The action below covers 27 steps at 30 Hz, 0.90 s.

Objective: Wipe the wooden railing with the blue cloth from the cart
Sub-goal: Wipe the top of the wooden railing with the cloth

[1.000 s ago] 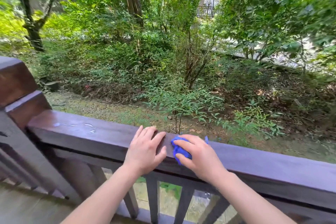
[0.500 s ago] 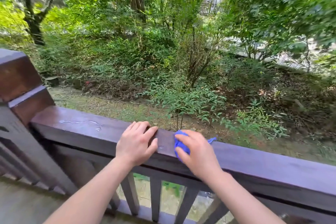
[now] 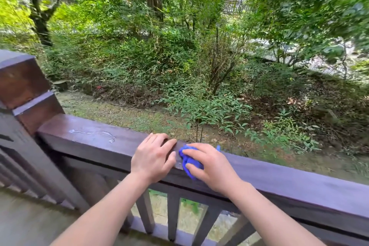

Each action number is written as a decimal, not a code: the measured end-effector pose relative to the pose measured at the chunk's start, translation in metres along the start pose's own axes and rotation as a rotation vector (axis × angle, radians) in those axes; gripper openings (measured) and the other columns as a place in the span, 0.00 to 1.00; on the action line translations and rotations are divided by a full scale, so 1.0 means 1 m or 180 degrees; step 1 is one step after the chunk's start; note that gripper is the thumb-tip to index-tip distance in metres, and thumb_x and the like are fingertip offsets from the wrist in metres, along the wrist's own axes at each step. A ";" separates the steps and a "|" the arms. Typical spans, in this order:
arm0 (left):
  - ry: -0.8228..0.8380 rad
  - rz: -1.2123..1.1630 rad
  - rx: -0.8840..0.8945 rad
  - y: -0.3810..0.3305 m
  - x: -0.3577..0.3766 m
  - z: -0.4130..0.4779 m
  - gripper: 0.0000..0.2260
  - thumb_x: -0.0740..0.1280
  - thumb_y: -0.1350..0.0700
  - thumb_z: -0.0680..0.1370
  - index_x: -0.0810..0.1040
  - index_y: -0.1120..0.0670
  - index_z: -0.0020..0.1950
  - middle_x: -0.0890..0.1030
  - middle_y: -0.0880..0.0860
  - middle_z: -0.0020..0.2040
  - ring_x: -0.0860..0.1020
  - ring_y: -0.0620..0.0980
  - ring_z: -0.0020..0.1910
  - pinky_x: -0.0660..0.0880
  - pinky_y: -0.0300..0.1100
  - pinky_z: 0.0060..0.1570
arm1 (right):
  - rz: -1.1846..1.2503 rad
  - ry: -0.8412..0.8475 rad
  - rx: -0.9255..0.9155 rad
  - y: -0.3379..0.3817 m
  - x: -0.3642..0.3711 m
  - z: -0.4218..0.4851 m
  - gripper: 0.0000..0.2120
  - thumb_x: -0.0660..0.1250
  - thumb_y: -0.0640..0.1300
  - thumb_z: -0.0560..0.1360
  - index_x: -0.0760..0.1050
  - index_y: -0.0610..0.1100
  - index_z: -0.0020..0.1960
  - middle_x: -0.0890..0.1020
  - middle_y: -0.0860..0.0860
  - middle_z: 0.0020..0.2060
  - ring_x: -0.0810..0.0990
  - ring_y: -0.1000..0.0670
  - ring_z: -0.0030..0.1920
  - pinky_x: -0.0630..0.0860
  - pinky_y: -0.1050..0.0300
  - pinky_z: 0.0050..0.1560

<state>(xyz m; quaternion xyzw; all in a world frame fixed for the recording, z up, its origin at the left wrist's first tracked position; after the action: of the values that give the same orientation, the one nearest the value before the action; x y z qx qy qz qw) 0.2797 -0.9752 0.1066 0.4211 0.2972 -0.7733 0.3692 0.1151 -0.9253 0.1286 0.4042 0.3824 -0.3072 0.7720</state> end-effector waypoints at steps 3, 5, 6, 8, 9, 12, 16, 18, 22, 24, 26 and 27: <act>0.0041 -0.0043 -0.0040 0.002 0.003 -0.002 0.19 0.58 0.46 0.77 0.81 0.53 0.60 0.80 0.53 0.56 0.78 0.56 0.55 0.71 0.54 0.65 | 0.0036 -0.0258 0.0356 0.001 0.002 0.006 0.18 0.65 0.49 0.71 0.79 0.46 0.59 0.80 0.48 0.58 0.76 0.47 0.58 0.73 0.52 0.60; 0.0085 -0.0079 -0.0055 0.002 0.004 -0.002 0.19 0.58 0.47 0.77 0.81 0.52 0.60 0.80 0.53 0.57 0.78 0.56 0.56 0.69 0.54 0.66 | 0.0095 -0.0104 0.0053 0.017 0.012 -0.003 0.17 0.65 0.49 0.72 0.78 0.46 0.59 0.79 0.48 0.58 0.75 0.48 0.59 0.71 0.55 0.61; 0.0113 -0.0146 -0.0068 0.001 0.004 -0.001 0.19 0.57 0.47 0.78 0.81 0.52 0.60 0.80 0.53 0.57 0.78 0.56 0.57 0.69 0.54 0.67 | 0.0114 0.0024 -0.0101 0.019 0.014 -0.006 0.17 0.65 0.49 0.73 0.77 0.47 0.60 0.79 0.49 0.59 0.75 0.49 0.59 0.70 0.56 0.61; 0.0139 -0.0410 -0.0132 0.001 0.001 -0.001 0.18 0.56 0.48 0.78 0.81 0.51 0.60 0.80 0.52 0.58 0.77 0.54 0.59 0.69 0.53 0.68 | 0.0040 0.0070 -0.0084 0.003 0.010 0.005 0.18 0.65 0.51 0.73 0.77 0.48 0.61 0.79 0.50 0.59 0.75 0.48 0.59 0.71 0.56 0.60; 0.0102 -0.0608 -0.0216 0.002 -0.003 -0.001 0.18 0.56 0.49 0.78 0.81 0.51 0.61 0.80 0.52 0.60 0.77 0.54 0.60 0.69 0.53 0.68 | -0.0065 -0.0042 0.0084 -0.009 0.005 0.014 0.18 0.65 0.50 0.72 0.77 0.48 0.61 0.79 0.50 0.58 0.75 0.47 0.58 0.72 0.55 0.59; -0.0079 -0.0860 -0.0424 0.017 -0.022 -0.002 0.19 0.56 0.50 0.79 0.81 0.53 0.62 0.79 0.54 0.62 0.76 0.54 0.63 0.72 0.50 0.64 | -0.0286 -0.0325 0.0334 -0.018 0.002 0.029 0.16 0.71 0.46 0.70 0.79 0.46 0.58 0.81 0.48 0.54 0.77 0.44 0.54 0.71 0.56 0.55; -0.0126 -0.0158 -0.0169 0.051 -0.033 -0.010 0.17 0.58 0.53 0.78 0.81 0.56 0.60 0.80 0.57 0.60 0.77 0.58 0.60 0.72 0.52 0.62 | -0.0019 -0.0090 -0.0328 0.022 0.026 0.012 0.16 0.69 0.47 0.71 0.78 0.46 0.58 0.80 0.49 0.56 0.75 0.48 0.57 0.69 0.60 0.58; -0.0070 0.0088 -0.0031 0.066 -0.028 -0.014 0.17 0.59 0.53 0.78 0.80 0.56 0.60 0.79 0.57 0.59 0.76 0.59 0.59 0.71 0.52 0.62 | 0.0007 -0.0151 -0.0132 0.016 0.025 0.020 0.17 0.67 0.49 0.72 0.78 0.47 0.59 0.80 0.50 0.57 0.75 0.48 0.57 0.71 0.58 0.58; -0.0002 0.0199 0.0115 0.073 -0.017 -0.014 0.18 0.59 0.50 0.79 0.80 0.55 0.62 0.79 0.55 0.60 0.77 0.58 0.61 0.73 0.51 0.63 | -0.0088 -0.0535 0.0431 0.009 0.023 0.032 0.17 0.67 0.48 0.71 0.79 0.46 0.58 0.81 0.49 0.57 0.77 0.45 0.57 0.71 0.57 0.59; -0.0056 0.0146 0.0170 0.073 -0.015 -0.013 0.18 0.59 0.50 0.78 0.81 0.55 0.62 0.80 0.56 0.59 0.78 0.58 0.59 0.75 0.51 0.60 | -0.0059 -0.0373 0.0131 0.037 0.036 0.027 0.16 0.67 0.48 0.72 0.79 0.46 0.58 0.80 0.48 0.57 0.76 0.47 0.58 0.72 0.56 0.59; -0.0130 0.0107 0.0232 0.074 -0.015 -0.014 0.18 0.60 0.50 0.77 0.81 0.55 0.61 0.81 0.56 0.58 0.79 0.58 0.58 0.76 0.51 0.59 | -0.0126 -0.0131 -0.0204 0.058 0.048 0.022 0.15 0.66 0.49 0.73 0.78 0.46 0.59 0.80 0.48 0.58 0.76 0.48 0.57 0.73 0.56 0.59; -0.0171 0.0104 0.0248 0.075 -0.015 -0.014 0.17 0.60 0.50 0.77 0.81 0.55 0.61 0.81 0.56 0.58 0.79 0.58 0.58 0.76 0.51 0.59 | -0.0173 -0.0118 -0.0156 0.055 0.048 0.027 0.16 0.65 0.50 0.74 0.78 0.47 0.59 0.80 0.49 0.58 0.76 0.48 0.57 0.73 0.56 0.58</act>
<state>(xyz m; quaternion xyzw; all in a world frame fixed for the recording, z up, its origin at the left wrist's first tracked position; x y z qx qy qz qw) 0.3534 -1.0009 0.1015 0.4191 0.2499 -0.7892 0.3729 0.1930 -0.9300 0.1201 0.3689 0.3863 -0.3260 0.7800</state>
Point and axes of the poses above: each hand's wrist, its own z-axis towards the middle knuckle, its own x-axis out of the palm, y = z × x, the point moved 6 cm from there along z, towards the middle knuckle
